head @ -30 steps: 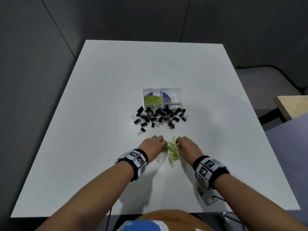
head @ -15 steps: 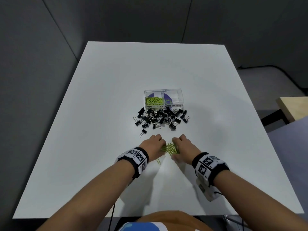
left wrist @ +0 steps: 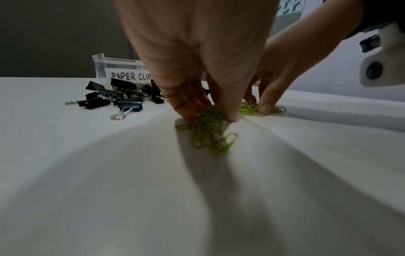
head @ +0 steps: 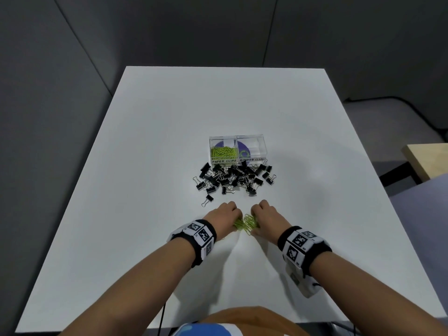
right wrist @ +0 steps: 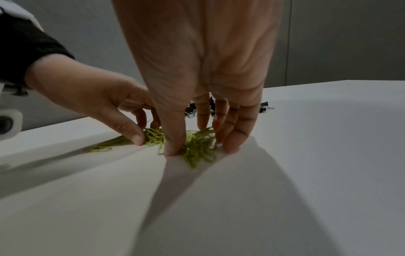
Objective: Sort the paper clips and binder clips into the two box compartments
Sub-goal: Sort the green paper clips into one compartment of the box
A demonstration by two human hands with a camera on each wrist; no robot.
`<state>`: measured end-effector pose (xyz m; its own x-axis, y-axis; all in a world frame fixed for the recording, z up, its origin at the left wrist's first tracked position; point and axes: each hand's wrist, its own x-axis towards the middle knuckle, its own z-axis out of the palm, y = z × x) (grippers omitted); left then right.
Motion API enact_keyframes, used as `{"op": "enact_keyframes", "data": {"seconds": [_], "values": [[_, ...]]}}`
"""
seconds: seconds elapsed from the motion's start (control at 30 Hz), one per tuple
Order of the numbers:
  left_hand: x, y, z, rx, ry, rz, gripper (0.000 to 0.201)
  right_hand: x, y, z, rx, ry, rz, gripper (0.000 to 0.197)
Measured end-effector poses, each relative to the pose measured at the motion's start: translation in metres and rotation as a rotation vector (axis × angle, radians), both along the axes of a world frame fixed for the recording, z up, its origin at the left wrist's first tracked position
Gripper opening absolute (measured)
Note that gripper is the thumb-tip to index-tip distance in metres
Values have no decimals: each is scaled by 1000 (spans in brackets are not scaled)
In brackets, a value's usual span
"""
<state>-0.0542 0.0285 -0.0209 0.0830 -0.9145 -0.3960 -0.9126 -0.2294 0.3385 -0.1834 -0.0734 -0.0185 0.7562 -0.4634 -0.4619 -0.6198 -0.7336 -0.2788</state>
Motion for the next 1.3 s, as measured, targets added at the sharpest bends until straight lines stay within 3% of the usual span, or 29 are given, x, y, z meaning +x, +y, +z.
{"op": "enact_keyframes", "data": {"seconds": [0.27,0.5,0.73,1.07,1.17,1.3], "values": [[6,-10,-3,2,-121,-55,39,7,2,-1,5,29,16,54],[9,-19,-7,75,-50,-15,32,18,-4,-4,2,7,25,25],[12,-20,-10,86,-35,-56,28,22,-1,-5,-41,-7,67,16],[15,-17,-7,91,-27,-89,27,23,-5,-4,37,-5,67,21],[14,-16,-7,84,-48,-106,33,23,-3,-4,21,6,101,30],[13,-13,-6,68,-32,-73,34,26,-1,-4,-18,-9,134,22]]}}
